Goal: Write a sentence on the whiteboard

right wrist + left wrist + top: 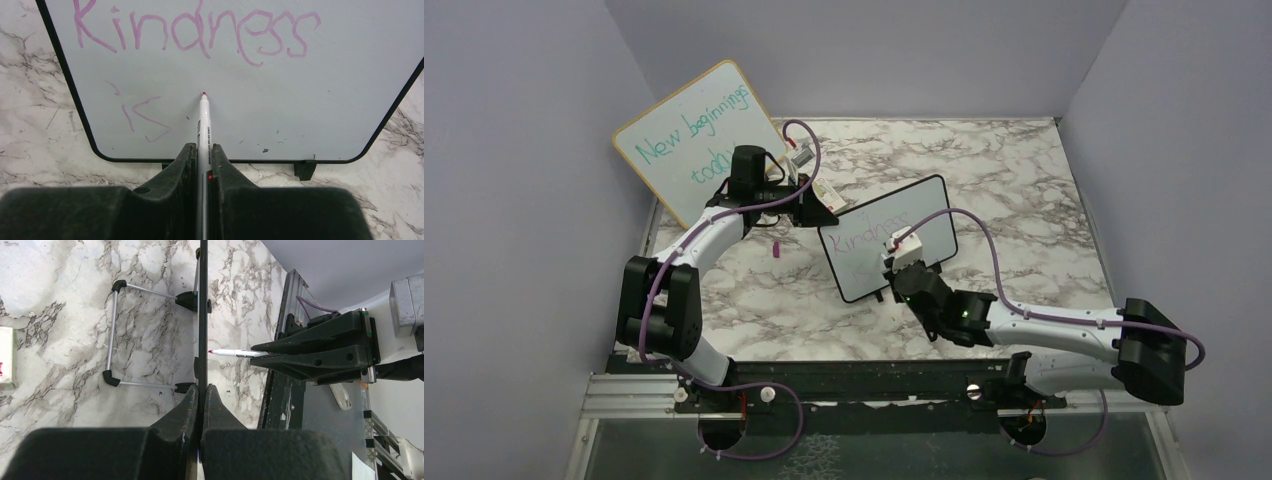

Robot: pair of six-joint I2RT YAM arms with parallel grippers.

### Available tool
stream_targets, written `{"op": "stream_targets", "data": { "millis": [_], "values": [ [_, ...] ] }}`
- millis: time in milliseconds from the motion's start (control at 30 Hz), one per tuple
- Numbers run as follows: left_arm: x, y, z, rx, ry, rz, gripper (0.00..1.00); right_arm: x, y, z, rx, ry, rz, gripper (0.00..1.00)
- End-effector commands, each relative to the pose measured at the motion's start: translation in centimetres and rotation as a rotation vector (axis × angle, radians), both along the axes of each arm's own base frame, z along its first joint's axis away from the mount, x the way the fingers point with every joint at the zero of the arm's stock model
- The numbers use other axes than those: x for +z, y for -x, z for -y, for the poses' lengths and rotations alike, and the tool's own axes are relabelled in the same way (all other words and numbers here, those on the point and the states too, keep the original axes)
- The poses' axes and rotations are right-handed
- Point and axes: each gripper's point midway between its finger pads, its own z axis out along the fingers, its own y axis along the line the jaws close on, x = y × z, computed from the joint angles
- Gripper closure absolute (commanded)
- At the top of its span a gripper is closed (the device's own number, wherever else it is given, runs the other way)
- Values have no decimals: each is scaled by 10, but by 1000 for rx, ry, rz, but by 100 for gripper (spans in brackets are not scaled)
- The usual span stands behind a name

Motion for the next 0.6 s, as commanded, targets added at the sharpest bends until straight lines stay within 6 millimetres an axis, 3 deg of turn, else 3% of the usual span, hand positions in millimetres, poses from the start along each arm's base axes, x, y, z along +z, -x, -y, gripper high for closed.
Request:
{"op": "stream_targets", "data": {
  "millis": [0,567],
  "values": [
    [-26,3,-3,40,-66,-78,100,13,-11,-5,-29,-33,32,100],
    [-27,3,-3,38,-65,-81,100,-14,-4,4,-43,9,-63,100]
  ]
}}
